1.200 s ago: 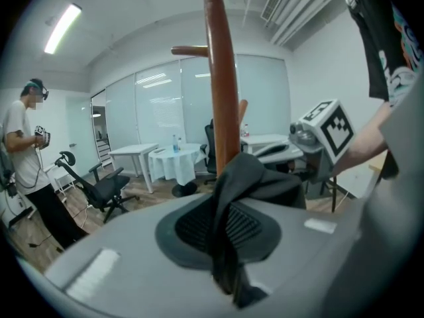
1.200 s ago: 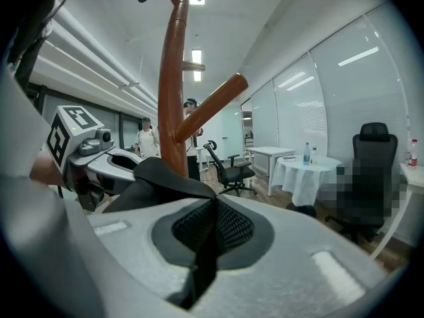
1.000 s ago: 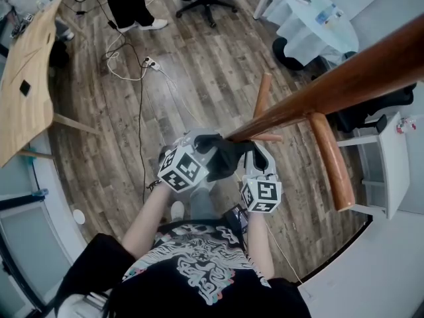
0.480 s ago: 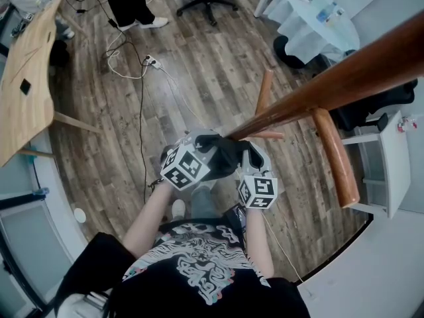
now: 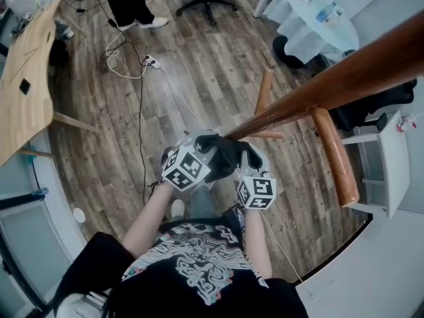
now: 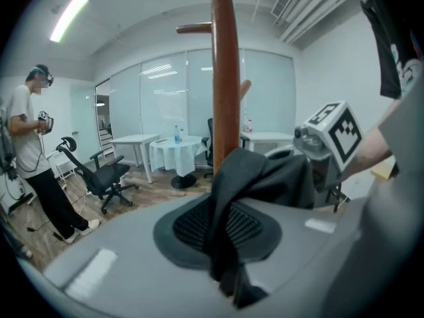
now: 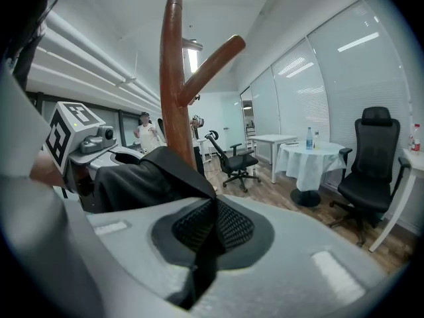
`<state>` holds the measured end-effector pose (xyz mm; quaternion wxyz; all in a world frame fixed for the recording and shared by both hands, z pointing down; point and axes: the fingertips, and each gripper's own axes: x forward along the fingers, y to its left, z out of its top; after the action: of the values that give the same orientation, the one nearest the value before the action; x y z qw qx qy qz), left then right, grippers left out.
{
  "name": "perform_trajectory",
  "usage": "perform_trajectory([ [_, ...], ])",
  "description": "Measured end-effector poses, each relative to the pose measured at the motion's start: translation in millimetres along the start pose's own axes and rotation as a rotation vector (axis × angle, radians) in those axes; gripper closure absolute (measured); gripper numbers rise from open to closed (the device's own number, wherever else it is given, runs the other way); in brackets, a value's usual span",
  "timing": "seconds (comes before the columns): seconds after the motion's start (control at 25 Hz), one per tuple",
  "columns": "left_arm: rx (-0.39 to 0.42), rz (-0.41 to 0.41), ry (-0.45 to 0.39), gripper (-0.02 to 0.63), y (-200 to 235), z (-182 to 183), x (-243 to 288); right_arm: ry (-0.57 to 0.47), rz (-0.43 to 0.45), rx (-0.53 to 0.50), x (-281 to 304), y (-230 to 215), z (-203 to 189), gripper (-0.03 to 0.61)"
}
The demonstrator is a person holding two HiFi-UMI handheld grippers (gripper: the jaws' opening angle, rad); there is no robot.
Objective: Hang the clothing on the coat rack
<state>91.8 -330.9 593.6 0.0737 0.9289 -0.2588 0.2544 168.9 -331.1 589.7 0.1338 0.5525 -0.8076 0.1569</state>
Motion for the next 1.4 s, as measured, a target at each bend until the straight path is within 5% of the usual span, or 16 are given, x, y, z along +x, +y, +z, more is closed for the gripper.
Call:
perform_trajectory([
  [1.4,-0.037,-0.007,0.028,0.517,-26.3,-9.8,-13.3,-0.014,0.039,0.07,-36.3,14.2,-7.9,0.511],
])
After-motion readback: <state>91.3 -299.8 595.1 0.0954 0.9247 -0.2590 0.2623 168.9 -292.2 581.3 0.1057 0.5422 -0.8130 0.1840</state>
